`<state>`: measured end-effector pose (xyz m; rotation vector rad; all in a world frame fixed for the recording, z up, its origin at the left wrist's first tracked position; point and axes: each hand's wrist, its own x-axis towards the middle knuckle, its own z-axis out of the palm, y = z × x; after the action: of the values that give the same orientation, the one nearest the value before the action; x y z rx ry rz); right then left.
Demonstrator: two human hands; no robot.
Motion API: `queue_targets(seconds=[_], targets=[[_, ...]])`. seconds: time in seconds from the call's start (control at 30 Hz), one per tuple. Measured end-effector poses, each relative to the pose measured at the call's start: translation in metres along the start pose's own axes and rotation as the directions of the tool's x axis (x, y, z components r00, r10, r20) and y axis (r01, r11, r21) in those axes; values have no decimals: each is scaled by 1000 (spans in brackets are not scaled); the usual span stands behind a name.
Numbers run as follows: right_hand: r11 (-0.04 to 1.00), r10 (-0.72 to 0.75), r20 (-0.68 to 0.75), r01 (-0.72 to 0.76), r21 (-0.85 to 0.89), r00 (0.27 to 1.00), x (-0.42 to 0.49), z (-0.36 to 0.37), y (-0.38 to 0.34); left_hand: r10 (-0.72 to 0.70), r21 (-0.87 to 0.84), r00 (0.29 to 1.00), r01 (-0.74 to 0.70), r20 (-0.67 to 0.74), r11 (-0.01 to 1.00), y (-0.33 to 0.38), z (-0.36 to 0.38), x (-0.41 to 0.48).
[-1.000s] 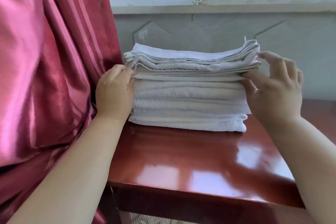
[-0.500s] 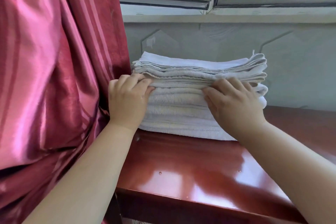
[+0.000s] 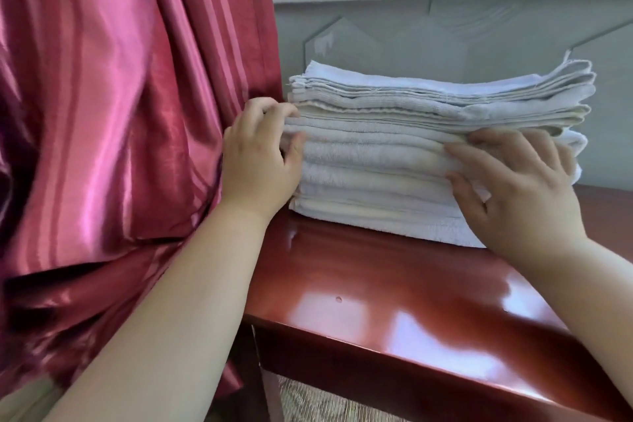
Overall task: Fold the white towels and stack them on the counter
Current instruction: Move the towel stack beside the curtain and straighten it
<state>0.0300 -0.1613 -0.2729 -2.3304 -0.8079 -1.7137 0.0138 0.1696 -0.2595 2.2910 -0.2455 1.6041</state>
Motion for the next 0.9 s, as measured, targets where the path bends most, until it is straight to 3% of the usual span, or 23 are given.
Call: queue_targets(seconds=[0.07, 0.2, 0.37, 0.5, 0.63, 0.73, 0.8, 0.9], targets=[[1000, 15, 10, -15, 19, 1000, -1, -1, 1, -100, -93, 995, 99, -7, 991, -8, -3, -5], [999, 2, 66, -5, 41, 998, -1, 0, -6, -255, -299, 957, 286, 139, 910, -12, 1, -13], [1000, -6, 126, 2, 29, 992, -2, -1, -14, -300, -421, 935, 352, 187, 836, -12, 13, -6], [999, -18, 131, 14, 36, 991, -1, -3, -12, -337, -377, 930, 366, 145, 851, -18, 10, 8], [1000, 3, 126, -6, 23, 992, -3, -3, -11, -252, -280, 964, 266, 84, 923, -7, 3, 1], [1000, 9, 86, -10, 20, 996, -4, -3, -10, -141, -101, 990, 141, 7, 985, -1, -1, -11], [1000, 9, 65, -10, 15, 998, -3, -3, -9, 0, 27, 999, 1, -35, 1000, 3, -1, -12], [1000, 23, 41, -23, -2, 999, -1, -3, -6, 286, 98, 956, -292, 68, 952, 15, 7, -12]])
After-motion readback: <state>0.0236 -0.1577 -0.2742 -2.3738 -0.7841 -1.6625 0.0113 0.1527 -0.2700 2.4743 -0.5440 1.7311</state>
